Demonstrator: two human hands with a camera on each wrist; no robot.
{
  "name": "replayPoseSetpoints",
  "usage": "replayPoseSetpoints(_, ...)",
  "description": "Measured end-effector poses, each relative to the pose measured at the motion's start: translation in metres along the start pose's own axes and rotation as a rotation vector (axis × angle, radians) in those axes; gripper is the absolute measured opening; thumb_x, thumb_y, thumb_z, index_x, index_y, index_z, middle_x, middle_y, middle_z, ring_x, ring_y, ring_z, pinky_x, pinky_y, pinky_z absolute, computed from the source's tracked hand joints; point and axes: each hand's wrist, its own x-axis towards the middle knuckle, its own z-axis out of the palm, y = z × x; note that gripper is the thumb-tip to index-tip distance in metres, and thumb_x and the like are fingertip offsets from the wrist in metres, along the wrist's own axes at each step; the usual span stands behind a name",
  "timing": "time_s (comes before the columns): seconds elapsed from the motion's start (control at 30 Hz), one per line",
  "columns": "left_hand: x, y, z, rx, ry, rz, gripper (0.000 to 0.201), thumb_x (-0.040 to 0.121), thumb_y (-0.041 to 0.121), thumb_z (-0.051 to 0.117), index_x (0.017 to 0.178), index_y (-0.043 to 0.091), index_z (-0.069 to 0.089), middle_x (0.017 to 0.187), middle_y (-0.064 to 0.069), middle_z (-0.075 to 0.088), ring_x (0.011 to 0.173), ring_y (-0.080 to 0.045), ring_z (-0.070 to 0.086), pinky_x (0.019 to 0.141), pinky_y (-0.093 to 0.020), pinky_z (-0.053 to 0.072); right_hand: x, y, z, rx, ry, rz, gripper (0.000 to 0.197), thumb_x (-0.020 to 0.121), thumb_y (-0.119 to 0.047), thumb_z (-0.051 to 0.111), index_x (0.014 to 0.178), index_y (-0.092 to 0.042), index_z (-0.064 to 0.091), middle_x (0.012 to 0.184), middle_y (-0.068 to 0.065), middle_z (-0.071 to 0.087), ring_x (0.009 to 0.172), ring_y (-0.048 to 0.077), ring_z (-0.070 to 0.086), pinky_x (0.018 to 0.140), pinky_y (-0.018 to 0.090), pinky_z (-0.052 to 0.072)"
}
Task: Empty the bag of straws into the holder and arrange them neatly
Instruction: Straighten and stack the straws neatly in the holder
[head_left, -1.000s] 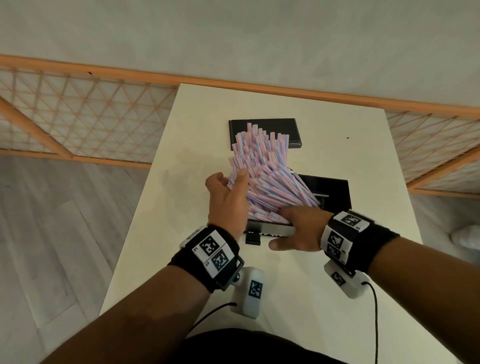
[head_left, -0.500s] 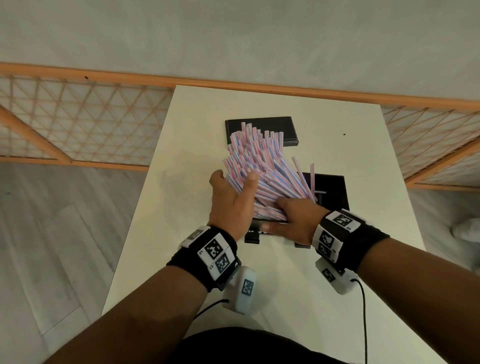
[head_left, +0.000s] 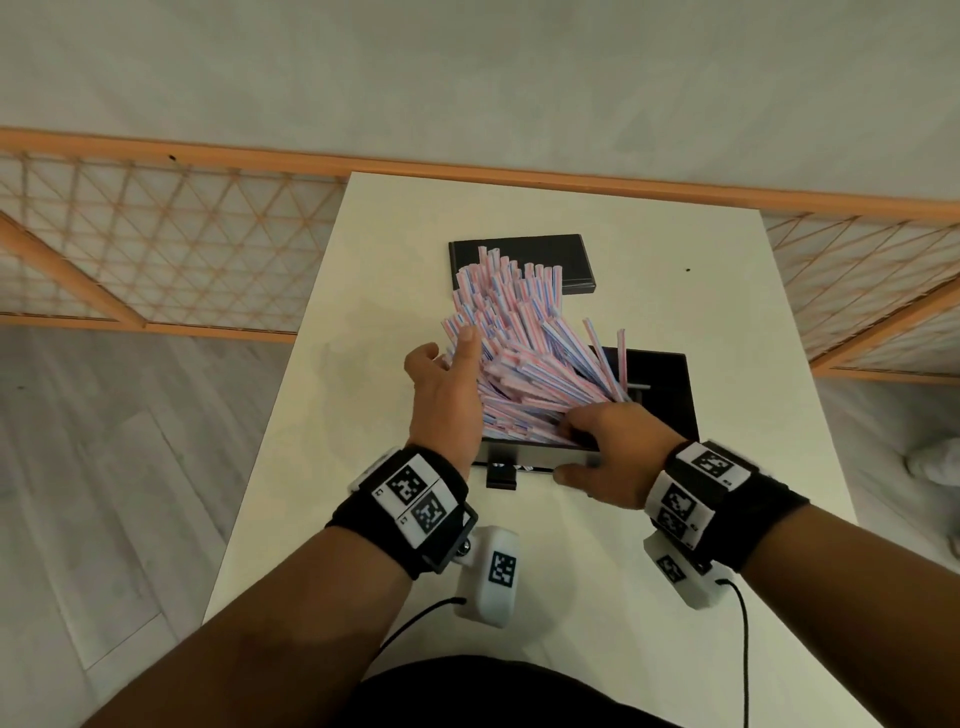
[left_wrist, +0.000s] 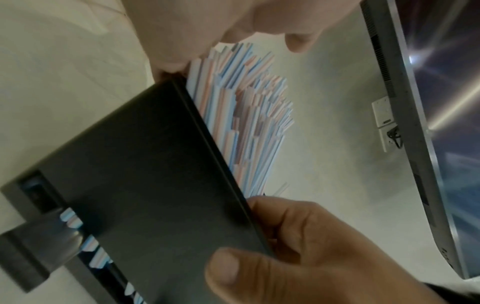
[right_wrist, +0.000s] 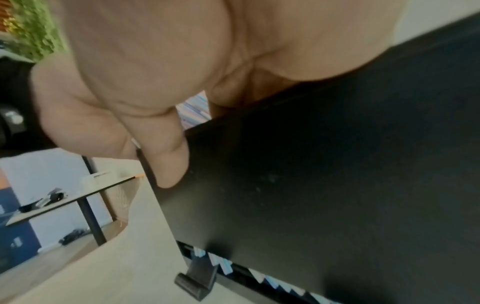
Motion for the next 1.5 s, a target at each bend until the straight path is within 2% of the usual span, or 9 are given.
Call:
replayPoseSetpoints(0.2, 0.008, -0.011, -0.005, -0.172, 0.05, -0.052, 0.107, 0.054, 0.089, 0.068, 0.13, 0.017, 0.046, 0.124, -0.011, 0.064, 0.115, -0.029, 0.064, 0.103, -0.054, 0.049, 0.006, 0.0, -0.004, -0.179, -0.187, 0.029, 0.036, 0.078, -0.057, 0.068, 0.103, -0.031, 0.063, 0.081, -0.012, 0.06, 0.08, 0.016, 0.062, 0.078, 0.029, 0.054)
replayPoseSetpoints(0.33, -0.005, 0.003, -0.001, -0.163, 0.022, 0.051, 0.088, 0.063, 0.07, 0.066, 0.125, 0.012, 0.043, 0.123, -0.007, 0.057, 0.11, -0.023, 0.06, 0.1, -0.043, 0.05, 0.01, -0.004, -0.009, -0.02, -0.189, 0.001, 0.035, 0.083, -0.052, 0.068, 0.109, -0.031, 0.062, 0.08, -0.015, 0.055, 0.075, 0.011, 0.055, 0.078, 0.026, 0.048)
replayPoseSetpoints(0.47, -0.006, 0.005, 0.003, -0.213, -0.046, 0.075, 0.08, 0.062, 0.064, 0.077, 0.119, 0.019, 0.045, 0.132, -0.016, 0.058, 0.121, -0.029, 0.061, 0.104, -0.052, 0.049, 0.013, -0.008, -0.01, -0.093, -0.263, 0.056, 0.029, 0.083, -0.057, 0.066, 0.088, -0.032, 0.052, 0.072, -0.016, 0.053, 0.075, 0.014, 0.055, 0.074, 0.026, 0.046)
replayPoseSetpoints(0.6, 0.0, 0.004, 0.002, -0.027, -0.016, 0.137, 0.072, 0.068, 0.054, 0.071, 0.122, 0.018, 0.04, 0.11, 0.007, 0.053, 0.1, -0.013, 0.058, 0.086, -0.025, 0.047, 0.013, -0.01, -0.01, -0.015, -0.195, 0.018, 0.035, 0.082, -0.049, 0.072, 0.107, -0.027, 0.062, 0.078, -0.014, 0.061, 0.073, 0.011, 0.06, 0.078, 0.028, 0.052)
replayPoseSetpoints(0.73, 0.008, 0.0, -0.001, 0.159, -0.083, 0.088, 0.09, 0.05, 0.048, 0.089, 0.125, 0.015, 0.053, 0.108, 0.002, 0.073, 0.095, -0.017, 0.073, 0.088, -0.047, 0.059, 0.015, -0.013, -0.014, 0.006, -0.263, 0.021, 0.034, 0.083, -0.046, 0.071, 0.111, -0.027, 0.064, 0.088, -0.007, 0.069, 0.068, 0.007, 0.063, 0.076, 0.034, 0.058)
replayPoseSetpoints(1.0, 0.011, 0.007, -0.003, 0.15, -0.173, 0.198, 0.053, 0.07, 0.013, 0.091, 0.116, 0.019, 0.067, 0.103, 0.004, 0.077, 0.095, -0.011, 0.074, 0.09, -0.041, 0.06, 0.015, -0.019, -0.018, 0.057, -0.383, 0.042, 0.014, 0.088, -0.041, 0.067, 0.099, -0.046, 0.06, 0.069, -0.012, 0.063, 0.056, 0.01, 0.062, 0.075, 0.036, 0.06)
replayPoseSetpoints(1.17, 0.01, 0.008, -0.002, 0.209, -0.088, 0.33, 0.022, 0.082, 0.004, 0.078, 0.093, 0.02, 0.068, 0.088, 0.002, 0.075, 0.08, -0.014, 0.072, 0.084, -0.048, 0.06, 0.013, -0.021, -0.008, -0.04, -0.21, -0.03, 0.047, 0.094, -0.04, 0.058, 0.14, -0.039, 0.048, 0.133, -0.01, 0.06, 0.113, 0.015, 0.058, 0.099, 0.024, 0.041)
replayPoseSetpoints(1.37, -0.001, 0.017, -0.004, 0.122, -0.087, 0.417, 0.018, 0.079, 0.011, 0.076, 0.086, 0.023, 0.064, 0.086, -0.004, 0.071, 0.077, -0.017, 0.066, 0.082, -0.05, 0.06, 0.008, -0.016, -0.002, 0.081, -0.088, -0.1, 0.046, 0.093, -0.029, 0.062, 0.138, -0.037, 0.052, 0.139, -0.01, 0.056, 0.131, 0.015, 0.048, 0.11, 0.031, 0.036)
replayPoseSetpoints(1.5, -0.002, 0.013, -0.004, -0.034, 0.011, 0.279, 0.051, 0.066, 0.03, 0.085, 0.106, 0.03, 0.053, 0.113, 0.003, 0.06, 0.106, -0.015, 0.061, 0.092, -0.03, 0.052, 0.01, -0.011, 0.0, -0.062, -0.144, -0.01, 0.038, 0.091, -0.045, 0.059, 0.126, -0.031, 0.06, 0.124, -0.003, 0.065, 0.12, 0.024, 0.056, 0.097, 0.031, 0.045)
